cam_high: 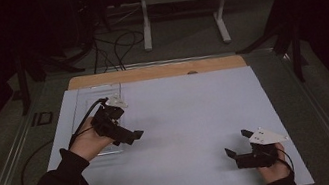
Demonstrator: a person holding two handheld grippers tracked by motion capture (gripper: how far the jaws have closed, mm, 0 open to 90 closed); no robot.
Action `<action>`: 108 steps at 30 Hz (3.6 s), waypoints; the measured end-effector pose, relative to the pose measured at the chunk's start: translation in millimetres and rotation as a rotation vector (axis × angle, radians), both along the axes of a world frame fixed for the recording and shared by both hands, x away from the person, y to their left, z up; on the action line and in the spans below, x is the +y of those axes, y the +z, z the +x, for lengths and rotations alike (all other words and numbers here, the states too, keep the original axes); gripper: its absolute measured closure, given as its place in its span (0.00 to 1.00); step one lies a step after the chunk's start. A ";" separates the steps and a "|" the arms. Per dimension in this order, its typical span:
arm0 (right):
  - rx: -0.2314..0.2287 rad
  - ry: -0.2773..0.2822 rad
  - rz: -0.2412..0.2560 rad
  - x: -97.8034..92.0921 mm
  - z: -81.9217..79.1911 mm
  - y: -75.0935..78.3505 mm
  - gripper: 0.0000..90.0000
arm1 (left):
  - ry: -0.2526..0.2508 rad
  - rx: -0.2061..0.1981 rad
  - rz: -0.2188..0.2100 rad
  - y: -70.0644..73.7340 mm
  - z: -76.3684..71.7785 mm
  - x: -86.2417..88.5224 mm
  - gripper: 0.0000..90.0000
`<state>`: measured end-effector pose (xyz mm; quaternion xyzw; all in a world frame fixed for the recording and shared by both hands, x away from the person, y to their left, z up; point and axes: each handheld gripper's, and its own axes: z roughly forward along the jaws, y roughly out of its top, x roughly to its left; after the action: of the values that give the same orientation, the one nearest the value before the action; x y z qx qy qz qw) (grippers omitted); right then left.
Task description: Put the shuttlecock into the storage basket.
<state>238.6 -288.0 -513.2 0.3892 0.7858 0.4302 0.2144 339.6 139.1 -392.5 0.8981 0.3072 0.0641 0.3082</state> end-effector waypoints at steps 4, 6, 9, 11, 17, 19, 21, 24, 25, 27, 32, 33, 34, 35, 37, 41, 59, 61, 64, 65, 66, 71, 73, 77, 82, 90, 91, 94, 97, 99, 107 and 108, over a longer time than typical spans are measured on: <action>0.002 0.001 -0.002 0.3 0.0 -0.1 0.11 | -0.020 -0.007 0.002 -5.3 -3.2 -8.4 0.00; 0.000 0.000 -0.002 0.3 0.0 0.1 0.11 | -0.033 -0.010 -0.006 -7.9 -4.8 -12.4 0.00; 0.001 0.001 -0.001 0.3 0.0 0.0 0.11 | -0.039 -0.017 -0.003 -11.7 -6.1 -17.2 0.00; 0.003 0.002 -0.002 0.4 0.0 0.1 0.11 | -0.045 -0.014 -0.011 -15.5 -6.8 -20.2 0.00; 0.001 0.002 0.001 -0.1 0.1 0.1 0.11 | -0.086 -0.028 -0.055 -25.7 -12.6 -28.4 0.00; 0.002 0.002 -0.001 -0.1 0.1 0.0 0.11 | -0.098 -0.032 -0.056 -29.1 -15.1 -31.1 0.00; 0.002 0.003 -0.001 0.0 0.2 0.0 0.11 | -0.105 -0.029 -0.047 -33.0 -17.6 -33.4 0.00; -0.001 0.004 -0.001 0.0 0.3 0.0 0.11 | -0.118 -0.029 -0.058 -36.5 -20.7 -34.9 0.00; 0.000 0.004 0.000 0.1 0.3 0.0 0.11 | -0.120 -0.032 -0.062 -37.2 -21.6 -35.3 0.00; 0.004 0.005 -0.001 0.2 0.3 -0.1 0.11 | -0.134 -0.032 -0.079 -39.7 -23.5 -36.4 0.00; 0.004 0.005 0.000 0.3 0.1 0.1 0.11 | -0.141 -0.025 -0.091 -48.7 -27.6 -38.5 0.00; 0.006 0.006 0.001 0.1 0.1 0.0 0.11 | -0.144 -0.021 -0.095 -50.3 -28.7 -38.8 0.00; 0.007 0.005 0.002 0.0 0.1 0.0 0.11 | -0.147 -0.019 -0.098 -51.7 -30.1 -39.0 0.00; 0.007 0.005 0.002 -0.1 0.2 -0.1 0.11 | -0.148 -0.021 -0.097 -52.6 -31.2 -39.3 0.00; 0.007 0.004 0.002 0.1 0.2 -0.1 0.11 | -0.154 -0.019 -0.103 -54.8 -33.9 -39.7 0.00; 0.005 0.005 0.002 0.4 0.0 0.1 0.11 | -0.163 -0.021 -0.092 -59.7 -38.2 -40.4 0.00; 0.005 0.005 0.001 0.0 0.1 0.1 0.11 | -0.171 0.000 -0.133 -82.6 -60.9 -30.5 0.00; 0.005 0.007 0.002 0.2 0.0 0.0 0.11 | -0.167 -0.001 -0.140 -84.5 -63.3 -28.2 0.00; 0.007 0.008 0.002 0.3 0.1 0.0 0.11 | -0.161 0.004 -0.153 -86.3 -66.4 -24.1 0.00; 0.006 0.007 0.003 0.4 0.0 0.0 0.11 | -0.159 0.006 -0.154 -87.4 -67.4 -22.2 0.00; 0.005 0.008 0.003 0.4 0.0 0.1 0.11 | -0.155 0.003 -0.157 -88.3 -68.3 -21.3 0.00; 0.008 0.010 0.003 0.7 0.0 -0.1 0.11 | -0.139 0.005 -0.159 -93.6 -73.5 -14.0 0.00; 0.009 0.010 0.003 0.8 0.1 -0.3 0.11 | -0.134 0.001 -0.160 -95.0 -75.4 -11.1 0.00; 0.007 0.010 0.001 0.8 0.0 -0.1 0.11 | -0.119 -0.003 -0.173 -96.4 -79.7 -4.0 0.00; 0.010 0.010 0.002 1.2 -0.2 -0.1 0.11 | -0.095 -0.014 -0.179 -99.1 -85.9 4.2 0.00; 0.005 0.007 -0.002 1.0 -0.2 0.2 0.11 | -0.055 -0.021 -0.164 -105.8 -91.6 18.7 0.00; 0.005 0.007 -0.003 0.9 -0.2 0.2 0.11 | -0.045 -0.020 -0.168 -107.3 -92.1 21.0 0.00; 0.007 0.007 -0.001 0.8 -0.2 0.1 0.11 | -0.042 -0.019 -0.170 -107.9 -92.3 22.6 0.00; 0.008 0.009 0.000 1.1 0.0 -0.1 0.11 | -0.018 -0.018 -0.217 -112.4 -94.7 33.9 0.00; 0.007 0.008 -0.001 1.3 0.0 -0.1 0.11 | -0.010 -0.029 -0.227 -112.4 -96.0 37.6 0.00; 0.010 0.009 -0.001 1.4 0.0 -0.2 0.11 | 0.047 -0.074 -0.204 -114.7 -102.7 46.3 0.00; 0.009 0.008 -0.002 1.4 0.0 -0.2 0.11 | 0.054 -0.077 -0.202 -115.3 -103.3 46.9 0.00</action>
<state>238.5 -286.6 -513.4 0.3878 0.7886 0.4287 0.2096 236.3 186.0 -507.9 0.8508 0.3241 0.0757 0.4067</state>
